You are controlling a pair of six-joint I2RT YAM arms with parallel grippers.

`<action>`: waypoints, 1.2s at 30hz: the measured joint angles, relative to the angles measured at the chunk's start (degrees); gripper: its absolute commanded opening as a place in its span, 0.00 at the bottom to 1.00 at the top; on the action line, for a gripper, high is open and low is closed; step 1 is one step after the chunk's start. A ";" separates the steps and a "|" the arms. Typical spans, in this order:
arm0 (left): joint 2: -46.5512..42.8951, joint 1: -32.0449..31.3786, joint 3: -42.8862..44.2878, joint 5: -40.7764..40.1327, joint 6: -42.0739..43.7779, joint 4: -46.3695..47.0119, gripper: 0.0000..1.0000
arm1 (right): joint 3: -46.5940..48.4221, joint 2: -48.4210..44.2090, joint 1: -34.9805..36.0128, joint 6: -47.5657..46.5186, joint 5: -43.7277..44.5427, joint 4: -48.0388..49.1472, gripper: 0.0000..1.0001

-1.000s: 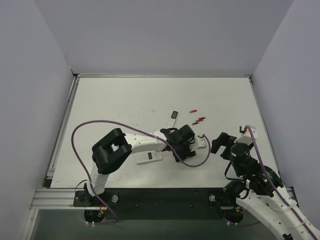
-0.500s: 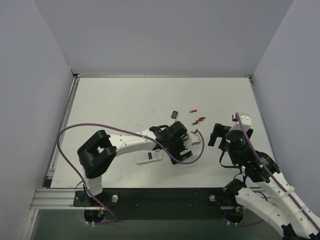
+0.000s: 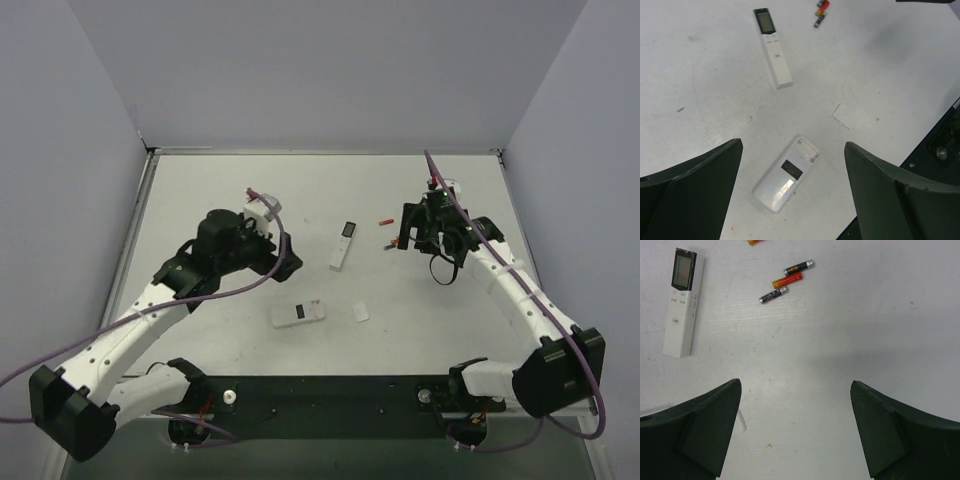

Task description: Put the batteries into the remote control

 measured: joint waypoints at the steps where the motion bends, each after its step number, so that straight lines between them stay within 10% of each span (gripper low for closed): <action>1: -2.91 2.49 -0.72 0.22 -0.76 -1.16 0.95 | 1.16 2.89 -0.44 -0.87 -1.20 0.68 0.82; 7: -14.43 13.14 -3.56 0.90 -0.61 -5.64 0.96 | 9.81 18.10 -2.43 -7.15 -7.10 3.91 0.80; 18: -15.80 13.33 -13.03 -5.70 2.91 -7.69 0.94 | 25.44 43.45 -6.25 -17.81 -14.38 6.43 0.79; 36: -14.43 13.31 -13.03 -6.86 3.26 -7.69 0.94 | 42.64 59.32 -6.34 -19.58 -17.57 2.67 0.63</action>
